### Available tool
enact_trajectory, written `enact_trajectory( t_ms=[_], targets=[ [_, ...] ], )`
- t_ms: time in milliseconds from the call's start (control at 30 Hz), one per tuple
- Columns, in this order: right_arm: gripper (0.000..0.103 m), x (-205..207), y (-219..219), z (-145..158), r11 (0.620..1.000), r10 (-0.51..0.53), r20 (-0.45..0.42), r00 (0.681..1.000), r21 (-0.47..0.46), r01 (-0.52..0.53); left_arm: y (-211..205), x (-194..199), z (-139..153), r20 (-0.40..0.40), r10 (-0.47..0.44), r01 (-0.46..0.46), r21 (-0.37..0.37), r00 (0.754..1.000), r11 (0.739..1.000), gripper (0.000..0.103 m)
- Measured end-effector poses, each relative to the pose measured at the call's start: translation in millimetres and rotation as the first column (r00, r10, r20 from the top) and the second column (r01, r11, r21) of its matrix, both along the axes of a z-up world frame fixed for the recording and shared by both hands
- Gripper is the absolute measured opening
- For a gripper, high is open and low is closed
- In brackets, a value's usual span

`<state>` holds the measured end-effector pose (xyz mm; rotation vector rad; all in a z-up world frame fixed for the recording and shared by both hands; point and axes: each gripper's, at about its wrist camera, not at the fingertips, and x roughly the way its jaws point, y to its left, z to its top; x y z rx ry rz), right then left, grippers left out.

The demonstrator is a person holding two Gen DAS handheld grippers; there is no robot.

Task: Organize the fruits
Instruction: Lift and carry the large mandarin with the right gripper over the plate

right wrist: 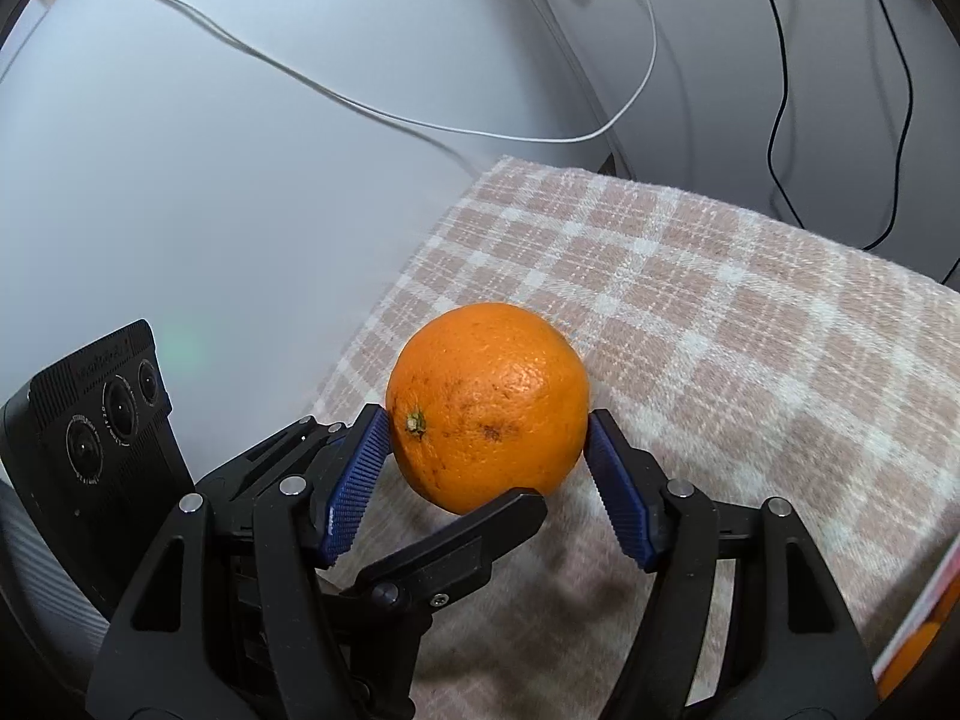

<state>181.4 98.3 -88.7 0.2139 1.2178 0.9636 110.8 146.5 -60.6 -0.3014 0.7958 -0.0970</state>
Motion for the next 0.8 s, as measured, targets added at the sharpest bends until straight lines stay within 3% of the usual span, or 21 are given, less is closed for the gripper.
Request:
enact_trajectory(
  t_ms=[433,800],
  targets=[
    [0.07,-30,-51,33,0.999,-0.032,0.079,0.996,0.023,0.03,-44,-24,28,0.064,-0.045,0.043,0.03,0.997,0.999,0.07],
    [0.07,-41,-116,58,0.994,-0.106,0.116,0.988,0.049,0.101,-98,-35,47,0.109,-0.134,0.13,0.049,0.985,0.99,0.07]
  ],
)
